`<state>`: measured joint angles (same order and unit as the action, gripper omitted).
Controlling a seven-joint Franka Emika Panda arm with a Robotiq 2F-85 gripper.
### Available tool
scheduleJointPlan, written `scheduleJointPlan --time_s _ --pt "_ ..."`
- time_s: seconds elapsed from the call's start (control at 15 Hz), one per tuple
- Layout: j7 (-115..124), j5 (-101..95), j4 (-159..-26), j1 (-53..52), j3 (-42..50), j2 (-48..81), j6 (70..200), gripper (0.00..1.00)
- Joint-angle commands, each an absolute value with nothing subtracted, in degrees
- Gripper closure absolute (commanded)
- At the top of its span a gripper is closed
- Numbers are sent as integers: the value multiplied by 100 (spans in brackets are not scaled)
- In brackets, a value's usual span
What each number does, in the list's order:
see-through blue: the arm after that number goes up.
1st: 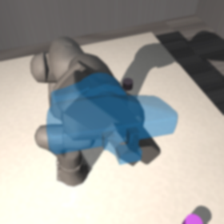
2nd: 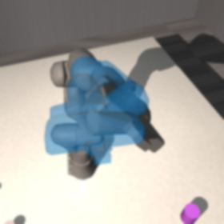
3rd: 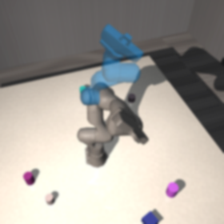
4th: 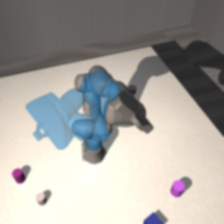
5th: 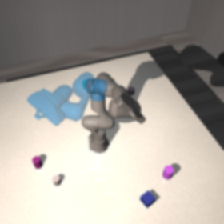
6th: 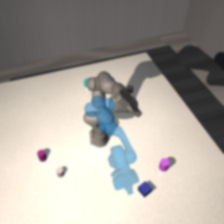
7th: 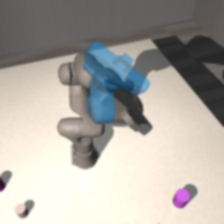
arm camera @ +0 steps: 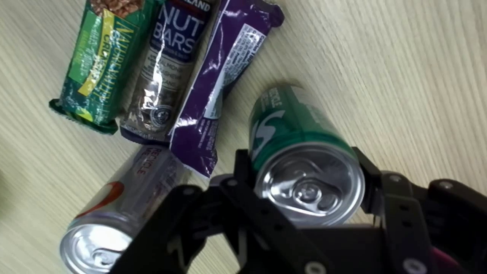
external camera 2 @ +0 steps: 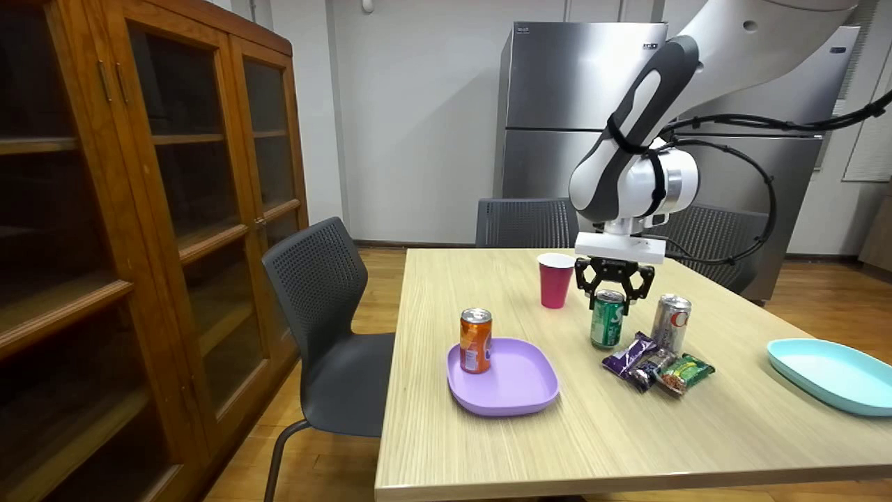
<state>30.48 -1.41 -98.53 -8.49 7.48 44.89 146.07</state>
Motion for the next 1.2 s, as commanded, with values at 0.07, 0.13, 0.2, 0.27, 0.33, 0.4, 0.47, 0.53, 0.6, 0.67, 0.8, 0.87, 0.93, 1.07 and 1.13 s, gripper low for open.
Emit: scheduleJointPlan --time_s 0.07,0.13,0.2,0.27,0.33,0.4,0.47,0.53,0.6,0.67,0.8,0.87,0.93,1.07,1.13 --pt "3057 -113 -10166 -1085 808 3977 14409 62" --pt "3079 -126 -10229 -1135 809 3901 14409 62" --pt "3104 -146 -10297 -1192 814 3824 14419 62" --pt "3124 -153 -10384 -1245 804 3735 14431 62" --pt "3152 -174 -10493 -1315 800 3642 14455 62" --pt "3191 -202 -10602 -1397 802 3544 14460 62" --pt "3217 -225 -10707 -1466 797 3457 14476 62" --pt "3261 -251 -10821 -1555 791 3355 14477 62" --pt "3286 -272 -10920 -1626 781 3271 14477 62" --pt "3332 -301 -11031 -1720 772 3173 14479 62" --pt "3432 -363 -11221 -1900 748 2997 14471 62" --pt "3469 -400 -11307 -1974 731 2916 14468 62" --pt "3537 -436 -11392 -2057 712 2832 14455 62" --pt "3654 -513 -11554 -2194 665 2675 14428 62" --pt "3700 -557 -11617 -2252 643 2616 14411 62"
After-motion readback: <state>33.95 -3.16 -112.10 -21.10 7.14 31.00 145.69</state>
